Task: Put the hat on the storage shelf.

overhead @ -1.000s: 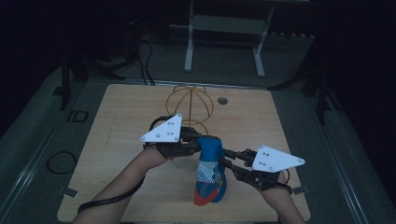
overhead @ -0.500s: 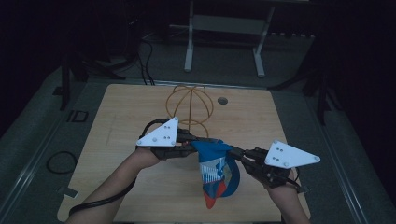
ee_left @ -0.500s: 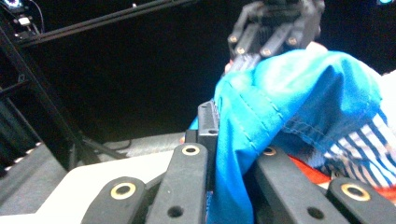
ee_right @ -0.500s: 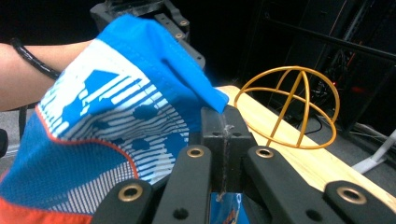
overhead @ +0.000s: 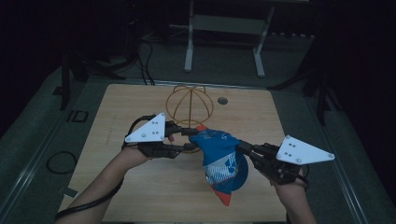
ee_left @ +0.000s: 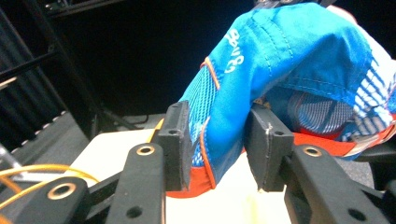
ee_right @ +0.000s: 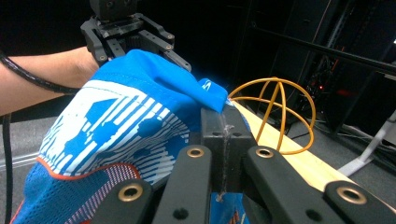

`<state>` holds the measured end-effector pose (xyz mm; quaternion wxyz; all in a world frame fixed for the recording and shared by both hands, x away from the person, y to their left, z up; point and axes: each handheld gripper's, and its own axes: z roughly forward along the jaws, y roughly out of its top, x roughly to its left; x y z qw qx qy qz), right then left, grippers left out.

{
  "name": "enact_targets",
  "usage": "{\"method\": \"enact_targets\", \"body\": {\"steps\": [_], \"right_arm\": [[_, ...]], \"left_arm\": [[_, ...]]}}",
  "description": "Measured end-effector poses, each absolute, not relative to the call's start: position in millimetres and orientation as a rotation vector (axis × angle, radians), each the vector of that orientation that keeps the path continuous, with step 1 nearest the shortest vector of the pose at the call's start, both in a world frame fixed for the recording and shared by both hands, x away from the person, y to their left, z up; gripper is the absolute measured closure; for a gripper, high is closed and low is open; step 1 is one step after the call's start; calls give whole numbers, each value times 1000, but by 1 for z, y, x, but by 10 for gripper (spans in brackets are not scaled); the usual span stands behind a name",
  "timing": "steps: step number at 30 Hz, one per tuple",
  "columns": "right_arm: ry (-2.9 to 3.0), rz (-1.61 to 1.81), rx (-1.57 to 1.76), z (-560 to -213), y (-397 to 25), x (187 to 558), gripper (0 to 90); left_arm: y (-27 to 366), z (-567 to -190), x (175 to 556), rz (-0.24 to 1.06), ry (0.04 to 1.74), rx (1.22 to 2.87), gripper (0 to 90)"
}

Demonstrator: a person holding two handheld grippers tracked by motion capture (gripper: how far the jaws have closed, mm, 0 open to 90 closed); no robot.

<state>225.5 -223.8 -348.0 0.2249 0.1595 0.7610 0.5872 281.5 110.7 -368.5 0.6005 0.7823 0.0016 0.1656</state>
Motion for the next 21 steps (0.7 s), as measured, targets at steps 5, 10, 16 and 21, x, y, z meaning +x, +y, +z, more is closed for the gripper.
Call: {"method": "enact_targets", "body": {"steps": [5, 10, 16, 21], "right_arm": [[2087, 1613, 452, -344, -221, 228, 900], [2043, 1630, 457, -329, -221, 233, 900], [1974, 1617, 469, -309, -216, 246, 900], [1954, 1634, 495, -296, -208, 266, 900]], "left_arm": [[124, -368, 277, 396, 42, 1798, 528], [145, -376, 273, 404, 129, 1766, 428], [165, -402, 268, 477, 285, 1756, 198], [183, -438, 256, 487, 456, 1756, 35]]}}
